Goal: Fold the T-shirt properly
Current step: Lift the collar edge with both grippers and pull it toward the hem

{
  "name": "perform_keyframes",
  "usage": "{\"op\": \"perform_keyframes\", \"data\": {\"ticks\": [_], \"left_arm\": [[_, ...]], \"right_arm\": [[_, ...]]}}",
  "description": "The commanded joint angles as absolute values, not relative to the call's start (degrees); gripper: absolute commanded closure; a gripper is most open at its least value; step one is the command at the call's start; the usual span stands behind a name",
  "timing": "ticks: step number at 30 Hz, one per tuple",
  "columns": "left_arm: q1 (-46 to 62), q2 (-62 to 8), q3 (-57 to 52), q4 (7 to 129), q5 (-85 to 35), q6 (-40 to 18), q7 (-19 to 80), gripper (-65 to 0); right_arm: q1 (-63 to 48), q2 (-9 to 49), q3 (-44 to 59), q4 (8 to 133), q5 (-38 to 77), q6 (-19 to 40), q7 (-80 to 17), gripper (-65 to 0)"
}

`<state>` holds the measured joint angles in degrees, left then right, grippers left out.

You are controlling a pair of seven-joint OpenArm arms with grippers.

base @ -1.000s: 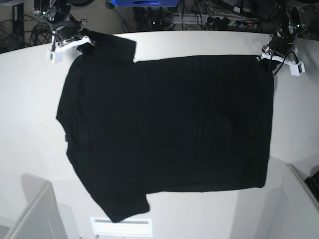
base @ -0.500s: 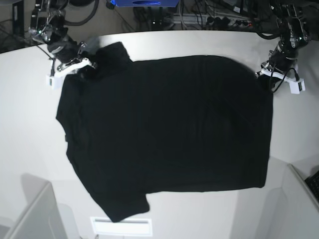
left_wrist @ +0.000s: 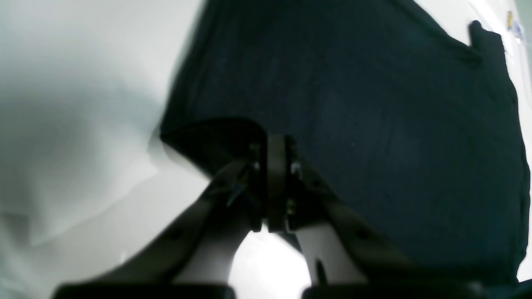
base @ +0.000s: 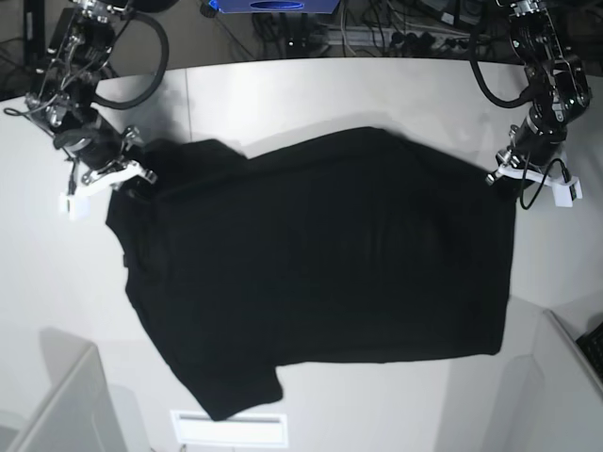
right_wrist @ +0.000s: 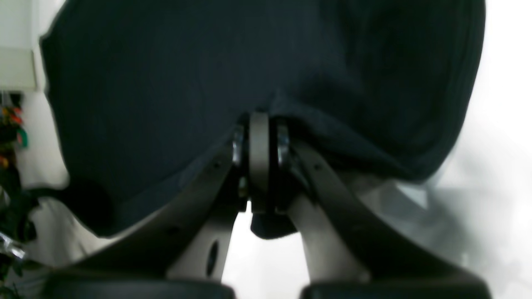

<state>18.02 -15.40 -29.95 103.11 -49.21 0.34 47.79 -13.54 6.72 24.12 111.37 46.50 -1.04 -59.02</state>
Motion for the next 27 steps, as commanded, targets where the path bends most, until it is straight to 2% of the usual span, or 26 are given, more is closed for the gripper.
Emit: {"op": "perform_keyframes", "data": {"ticks": [1, 4, 21, 27], "left_arm": [[17.1, -16.13, -30.37, 103.34, -49.71, 0.22, 47.43, 0.0], [14.73, -16.04, -30.37, 101.23, -49.71, 0.22, 48.75, 0.0], [6.55, -16.31, -30.9, 92.7, -49.71, 0.22, 48.66, 0.0], [4.44, -16.48, -30.9, 89.45, -49.63, 0.22, 48.66, 0.0]], "right_arm": [[-12.26, 7.34, 24.84, 111.87, 47.52, -0.66, -58.42, 0.0], [-10.15, 9.19, 24.4, 109.49, 47.52, -0.66, -58.59, 0.0], [2.07, 9.54, 21.41, 93.76, 47.43, -0.66, -58.51, 0.0], [6.99, 11.21, 14.81, 88.31, 44.53, -0.66, -56.92, 0.0]]}}
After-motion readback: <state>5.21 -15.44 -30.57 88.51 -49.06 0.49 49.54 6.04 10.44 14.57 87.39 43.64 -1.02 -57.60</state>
